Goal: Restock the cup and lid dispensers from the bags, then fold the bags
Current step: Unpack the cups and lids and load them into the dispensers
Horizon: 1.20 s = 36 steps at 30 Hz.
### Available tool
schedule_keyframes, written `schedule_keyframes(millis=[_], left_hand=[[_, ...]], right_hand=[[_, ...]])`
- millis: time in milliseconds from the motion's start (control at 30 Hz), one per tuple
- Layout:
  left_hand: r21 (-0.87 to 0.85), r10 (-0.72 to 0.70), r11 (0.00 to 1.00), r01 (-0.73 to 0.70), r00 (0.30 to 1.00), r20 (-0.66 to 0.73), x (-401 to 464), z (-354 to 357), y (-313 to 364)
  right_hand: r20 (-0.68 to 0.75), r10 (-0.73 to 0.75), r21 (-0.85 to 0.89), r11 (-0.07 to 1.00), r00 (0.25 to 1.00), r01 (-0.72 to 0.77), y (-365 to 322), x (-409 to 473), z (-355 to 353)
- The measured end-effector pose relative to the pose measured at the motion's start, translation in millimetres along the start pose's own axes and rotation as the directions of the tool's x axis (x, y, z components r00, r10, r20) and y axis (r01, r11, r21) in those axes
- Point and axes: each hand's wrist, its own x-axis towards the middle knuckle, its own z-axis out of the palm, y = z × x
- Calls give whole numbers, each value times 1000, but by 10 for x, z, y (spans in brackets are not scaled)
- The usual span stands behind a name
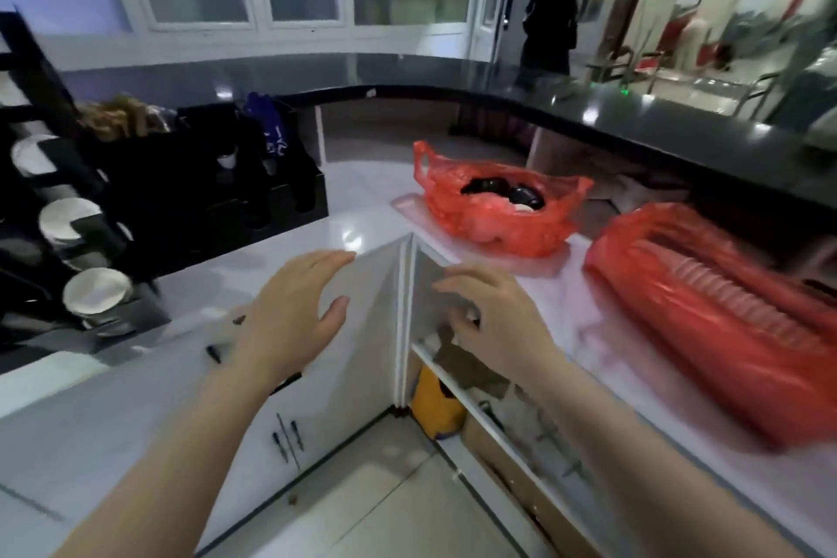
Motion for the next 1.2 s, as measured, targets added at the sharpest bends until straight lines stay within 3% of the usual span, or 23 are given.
schedule_keyframes(millis=[200, 333, 467, 600, 667, 733, 800, 833, 933, 1067, 1200], left_hand=[[-192, 33, 981, -25, 999, 37, 574, 1045, 968], [-314, 96, 947, -72, 994, 61, 874, 1602, 1584], [-301, 228, 913, -276, 955, -188, 1302, 1987, 2139], [-280, 479, 776, -565, 817, -319, 1863, 2307, 2580], [-278, 614, 706, -652, 758, -220, 2164, 2526, 2731], [-298, 690, 700, -648, 722, 51, 2440, 2796, 2828], [-227, 658, 752, -619, 678, 327, 2699, 3092, 2887], [-175, 637, 760, -625, 666, 388, 2813, 3247, 2895], [-143, 610, 771, -621, 655, 446, 3118, 3647, 2938], [-264, 578, 810, -524, 637, 510, 3443, 4074, 3015], [-450, 573, 819, -355, 530, 625, 3586, 4426, 3034]], right_hand=[[-165, 216, -142, 960, 962, -240, 1384, -661, -745], [-332, 312, -211, 895, 890, -392, 1989, -1098, -1178], [-547, 311, -317, 782, 777, -536, 2432, -1488, -1563], [-613, 389, -370, 627, 687, -685, 2800, -1727, -1881], [-554, 489, -378, 573, 674, -727, 2978, -1779, -1959], [-454, 628, -402, 488, 632, -774, 3139, -1830, -1971], [-390, 745, -396, 395, 541, -829, 3280, -1894, -1960], [-372, 782, -380, 364, 501, -850, 3343, -1931, -1957], [-328, 851, -361, 288, 410, -887, 3517, -2018, -1950], [-274, 893, -229, 298, 356, -927, 3724, -2066, -1936], [-225, 932, -71, 275, 284, -959, 3840, -2203, -1952]])
